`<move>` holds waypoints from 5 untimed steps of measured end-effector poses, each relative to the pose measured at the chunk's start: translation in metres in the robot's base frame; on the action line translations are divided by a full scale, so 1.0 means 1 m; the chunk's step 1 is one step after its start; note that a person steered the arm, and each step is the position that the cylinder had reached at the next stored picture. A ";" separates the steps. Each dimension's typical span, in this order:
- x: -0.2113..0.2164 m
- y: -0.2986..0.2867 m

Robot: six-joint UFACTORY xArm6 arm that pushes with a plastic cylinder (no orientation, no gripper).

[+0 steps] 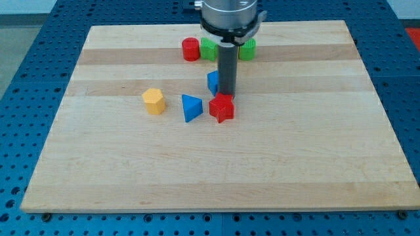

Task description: Push the blue cube to the bottom right of the green star

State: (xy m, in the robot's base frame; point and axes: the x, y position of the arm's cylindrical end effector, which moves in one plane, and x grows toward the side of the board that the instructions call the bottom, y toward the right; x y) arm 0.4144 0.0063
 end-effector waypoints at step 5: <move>-0.022 -0.024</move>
State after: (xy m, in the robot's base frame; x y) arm 0.3924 -0.0172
